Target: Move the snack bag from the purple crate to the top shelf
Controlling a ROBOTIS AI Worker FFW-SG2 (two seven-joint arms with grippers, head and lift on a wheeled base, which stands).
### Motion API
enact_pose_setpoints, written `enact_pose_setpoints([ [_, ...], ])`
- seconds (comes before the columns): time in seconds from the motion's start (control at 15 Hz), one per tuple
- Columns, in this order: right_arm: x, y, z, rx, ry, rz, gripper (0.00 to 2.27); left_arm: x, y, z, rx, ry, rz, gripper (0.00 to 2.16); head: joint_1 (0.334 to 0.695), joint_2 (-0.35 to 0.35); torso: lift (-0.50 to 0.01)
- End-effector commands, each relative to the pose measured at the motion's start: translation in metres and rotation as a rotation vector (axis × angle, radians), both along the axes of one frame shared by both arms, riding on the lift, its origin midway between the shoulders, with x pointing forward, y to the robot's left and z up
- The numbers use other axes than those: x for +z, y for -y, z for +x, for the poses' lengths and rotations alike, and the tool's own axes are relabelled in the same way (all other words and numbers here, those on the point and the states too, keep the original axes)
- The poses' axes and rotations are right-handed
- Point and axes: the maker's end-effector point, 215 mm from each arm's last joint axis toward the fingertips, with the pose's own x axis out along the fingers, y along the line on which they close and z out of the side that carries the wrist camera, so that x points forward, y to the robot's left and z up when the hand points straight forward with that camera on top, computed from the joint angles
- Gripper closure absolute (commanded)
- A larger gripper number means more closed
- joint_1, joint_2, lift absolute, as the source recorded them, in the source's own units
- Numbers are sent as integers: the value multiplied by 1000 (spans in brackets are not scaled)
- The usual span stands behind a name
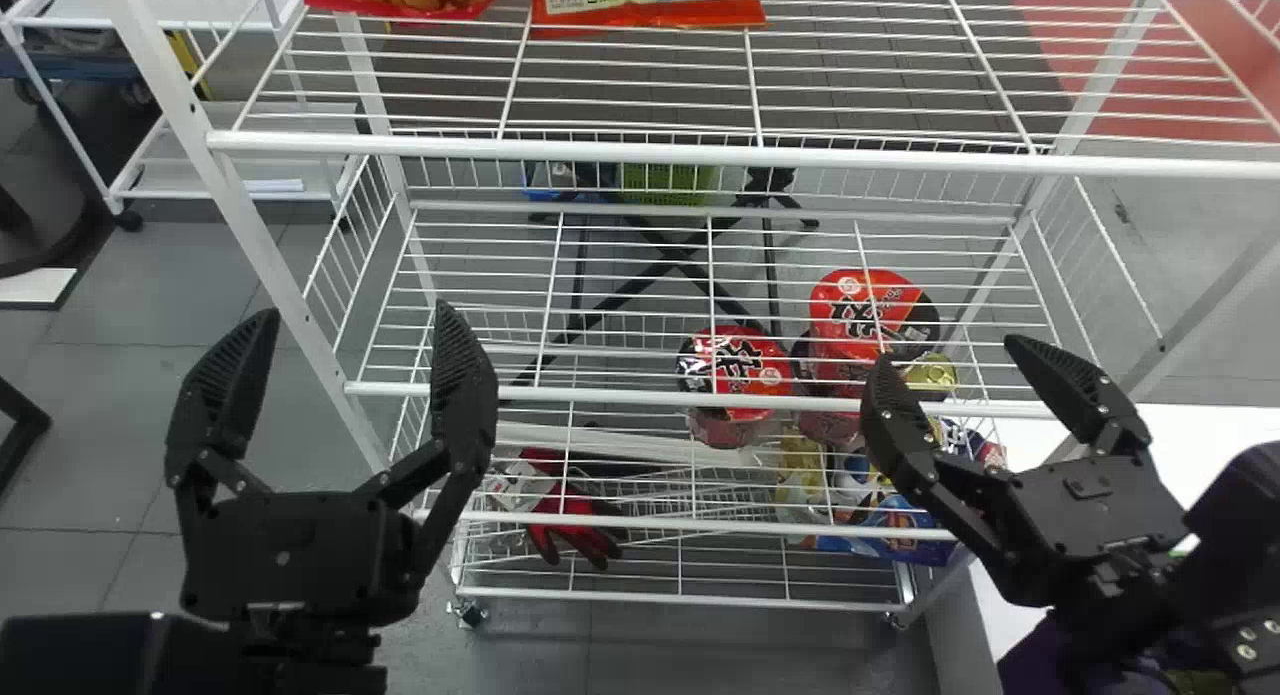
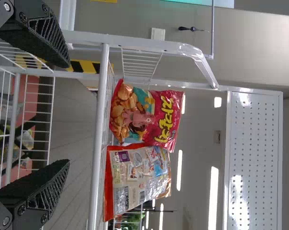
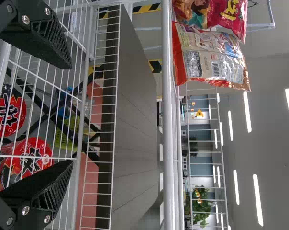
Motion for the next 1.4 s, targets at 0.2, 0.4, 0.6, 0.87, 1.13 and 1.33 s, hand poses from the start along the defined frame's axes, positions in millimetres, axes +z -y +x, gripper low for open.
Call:
enact_pose_setpoints([
  [0.2, 0, 0, 1, 0, 2, 1, 113, 0, 0, -1, 0, 8, -3, 110, 695, -4, -316],
  [0.4, -1, 0, 1, 0, -1, 1, 113, -1, 1, -1, -4, 5, -2, 110, 695, -4, -327],
  [0.6, -1, 0, 1, 0, 4, -1, 113, -3, 1, 0, -5, -1, 1, 110, 695, -6, -340],
  [0.87, 0, 0, 1, 1, 7, -2, 113, -4, 1, 0, -5, -5, 2, 110, 695, -7, -356],
  [1.13, 2, 0, 1, 1, 16, -3, 113, -5, 3, 0, -11, -13, 3, 110, 695, -7, -372],
  [1.33, 4, 0, 1, 3, 22, -3, 113, -3, 2, -1, -11, -10, 2, 110, 695, -9, -384],
])
